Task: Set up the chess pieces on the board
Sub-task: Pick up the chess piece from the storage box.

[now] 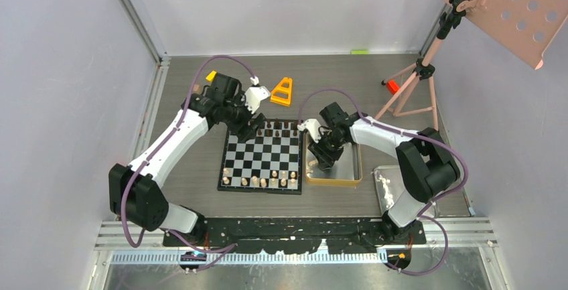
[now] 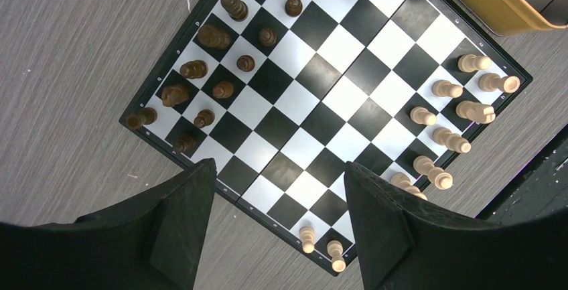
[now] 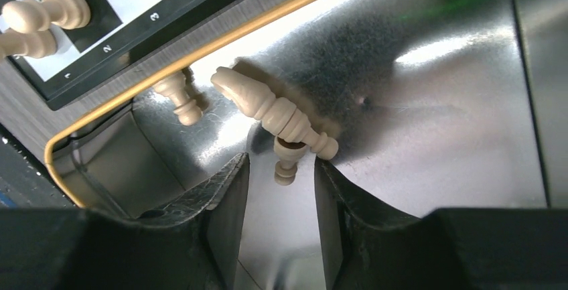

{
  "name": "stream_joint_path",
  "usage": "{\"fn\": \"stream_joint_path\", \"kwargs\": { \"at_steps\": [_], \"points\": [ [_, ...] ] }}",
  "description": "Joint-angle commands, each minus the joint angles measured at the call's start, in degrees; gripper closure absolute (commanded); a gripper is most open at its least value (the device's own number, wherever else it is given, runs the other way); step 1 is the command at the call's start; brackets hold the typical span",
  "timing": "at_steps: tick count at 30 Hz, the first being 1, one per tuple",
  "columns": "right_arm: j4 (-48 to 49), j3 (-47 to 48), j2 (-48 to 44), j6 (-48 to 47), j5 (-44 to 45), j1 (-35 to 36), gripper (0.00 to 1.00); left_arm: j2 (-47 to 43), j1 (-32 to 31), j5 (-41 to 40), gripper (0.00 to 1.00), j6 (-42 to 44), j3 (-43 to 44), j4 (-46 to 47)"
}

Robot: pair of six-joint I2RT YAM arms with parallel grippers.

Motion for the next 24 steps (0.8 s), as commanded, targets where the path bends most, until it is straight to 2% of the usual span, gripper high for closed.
{"fn": "stream_joint_path", "kwargs": {
  "at_steps": [1, 5, 13, 19, 24],
  "points": [
    [3.54, -0.28, -0.35, 0.15, 2.47, 0.66, 0.54, -1.95, 0.48, 1.6, 0.27, -0.29, 1.55, 1.15],
    [2.14, 0.47, 0.35, -0.59, 2.72, 0.92, 0.61, -1.47, 0.52, 1.9, 0.27, -0.31, 2.04, 0.83],
    [-3.58, 6.32, -4.57, -2.67, 4.19, -1.12, 0.87, -1.03, 0.52, 5.12, 0.27, -0.66, 2.03, 1.62],
    [-7.78, 9.59, -8.14, -2.1, 1.06, -4.5, 0.95, -0.06, 0.52, 11.87, 0.27, -1.43, 2.66, 3.21],
    [-8.21, 8.99, -10.03, -0.17, -2.5, -7.01, 0.96, 1.26, -0.85, 17.08, 0.28, -3.68, 3.71, 6.17]
  ]
}}
